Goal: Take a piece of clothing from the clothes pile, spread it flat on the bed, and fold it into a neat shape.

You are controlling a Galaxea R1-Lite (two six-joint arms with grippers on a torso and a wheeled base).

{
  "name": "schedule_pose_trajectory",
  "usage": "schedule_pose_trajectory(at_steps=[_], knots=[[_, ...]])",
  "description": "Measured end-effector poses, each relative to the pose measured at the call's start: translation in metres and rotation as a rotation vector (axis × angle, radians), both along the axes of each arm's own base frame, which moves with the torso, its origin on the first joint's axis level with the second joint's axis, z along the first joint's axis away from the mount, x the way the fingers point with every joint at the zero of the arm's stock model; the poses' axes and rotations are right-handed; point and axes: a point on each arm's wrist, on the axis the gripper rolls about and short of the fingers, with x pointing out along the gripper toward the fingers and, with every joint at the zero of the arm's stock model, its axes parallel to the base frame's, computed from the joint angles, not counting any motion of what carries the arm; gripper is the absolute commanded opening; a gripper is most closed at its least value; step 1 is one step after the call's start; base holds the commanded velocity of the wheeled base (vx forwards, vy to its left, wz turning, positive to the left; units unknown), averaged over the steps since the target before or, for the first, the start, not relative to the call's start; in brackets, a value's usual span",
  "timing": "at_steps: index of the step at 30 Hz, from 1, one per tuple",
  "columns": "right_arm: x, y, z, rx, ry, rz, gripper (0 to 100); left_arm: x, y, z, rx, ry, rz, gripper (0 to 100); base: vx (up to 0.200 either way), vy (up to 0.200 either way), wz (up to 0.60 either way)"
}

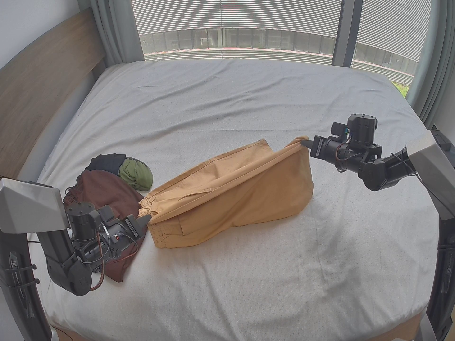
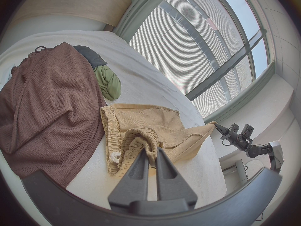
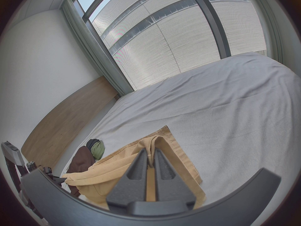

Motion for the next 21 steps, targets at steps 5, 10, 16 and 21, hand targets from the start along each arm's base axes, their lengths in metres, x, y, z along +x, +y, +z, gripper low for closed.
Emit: schedule_pose_trajectory(at_steps=[5,10,16,21], knots=[[0.015,0.004,-0.003,0.003,-0.015,0.003,0,0.004,0.002,0.0,-0.001,-0.007,0.019,0,0.0,0.0,0.0],[0.027,0.006,-0.005,0.004,-0.025,0.001,0,0.009,0.005,-0.002,0.005,-0.015,0.059,0,0.0,0.0,0.0],[0.039,0.012,-0.004,0.007,-0.038,0.008,0,0.014,0.008,-0.004,0.005,-0.017,0.078,0,0.0,0.0,0.0],[0.045,0.017,-0.01,0.009,-0.036,0.014,0,0.018,0.01,-0.006,-0.005,-0.013,0.093,0,0.0,0.0,0.0]])
